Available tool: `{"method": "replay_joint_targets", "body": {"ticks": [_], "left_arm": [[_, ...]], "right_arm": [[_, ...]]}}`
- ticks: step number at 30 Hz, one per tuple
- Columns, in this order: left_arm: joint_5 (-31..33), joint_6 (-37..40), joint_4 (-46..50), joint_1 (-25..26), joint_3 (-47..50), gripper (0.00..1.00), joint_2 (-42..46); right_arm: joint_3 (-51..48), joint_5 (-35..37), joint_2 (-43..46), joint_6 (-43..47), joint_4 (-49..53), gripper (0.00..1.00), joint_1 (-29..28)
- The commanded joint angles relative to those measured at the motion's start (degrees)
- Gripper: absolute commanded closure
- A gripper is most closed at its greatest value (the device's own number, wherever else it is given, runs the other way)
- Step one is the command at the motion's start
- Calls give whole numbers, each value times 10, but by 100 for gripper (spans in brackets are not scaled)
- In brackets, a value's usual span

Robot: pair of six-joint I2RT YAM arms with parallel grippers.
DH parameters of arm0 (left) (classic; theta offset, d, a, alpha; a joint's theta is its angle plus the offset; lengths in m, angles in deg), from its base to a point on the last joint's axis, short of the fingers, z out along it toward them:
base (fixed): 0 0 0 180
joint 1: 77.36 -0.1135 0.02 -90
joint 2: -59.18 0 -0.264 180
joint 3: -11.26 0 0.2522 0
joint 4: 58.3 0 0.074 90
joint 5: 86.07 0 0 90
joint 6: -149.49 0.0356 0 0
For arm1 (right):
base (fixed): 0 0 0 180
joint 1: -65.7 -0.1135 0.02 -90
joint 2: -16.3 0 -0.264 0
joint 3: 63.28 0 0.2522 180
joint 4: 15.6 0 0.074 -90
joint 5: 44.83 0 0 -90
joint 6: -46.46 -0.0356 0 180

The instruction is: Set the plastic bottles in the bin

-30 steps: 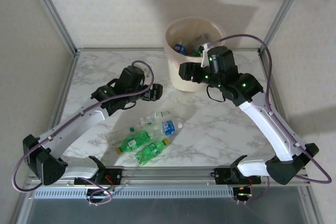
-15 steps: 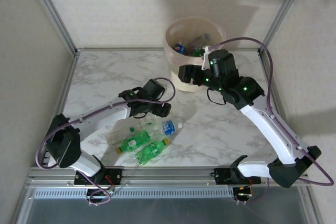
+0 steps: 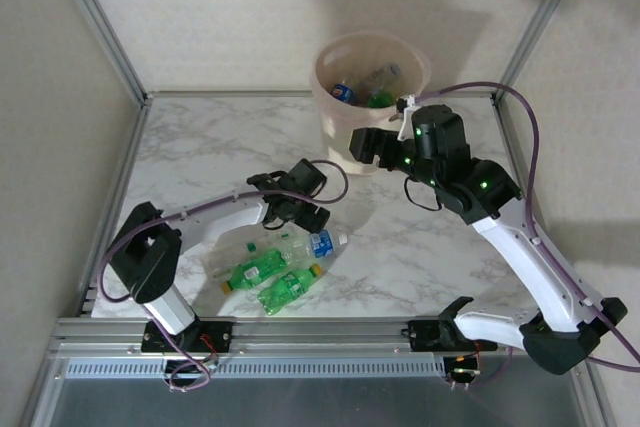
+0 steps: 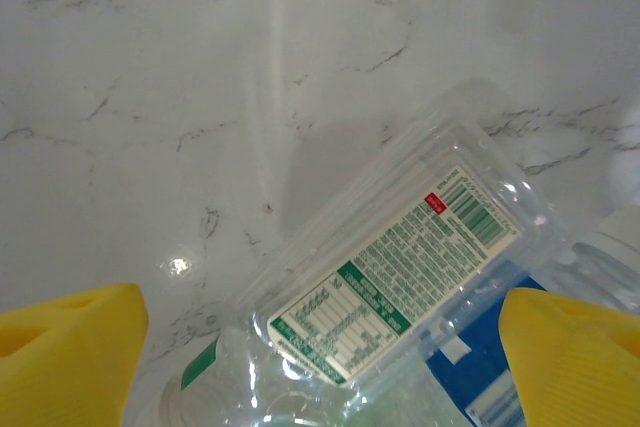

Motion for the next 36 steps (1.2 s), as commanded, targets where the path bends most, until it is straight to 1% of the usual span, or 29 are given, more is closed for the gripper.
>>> {"method": "replay_joint_targets", "body": {"ticks": [1, 6, 15, 26, 32, 36], "left_arm": [[16, 20, -5, 3, -20, 9, -19], [24, 30, -23, 3, -18, 9, -40], [40, 27, -36, 3, -30, 13, -81], [25, 28, -44, -2, -14, 10, -82], [1, 14, -57, -17, 5, 14, -92], [-13, 3, -66, -26, 15, 20, -91]], "right_arm": [[-5, 13, 8, -12, -4, 17, -4], [-10, 19, 18, -18, -2, 16, -4], [-11, 29, 25, -22, 10, 16, -4], [-15, 27, 22, -25, 4, 14, -4], [-7, 26, 17, -24, 10, 14, -4], [-6, 27, 17, -25, 15, 15, -4]]}}
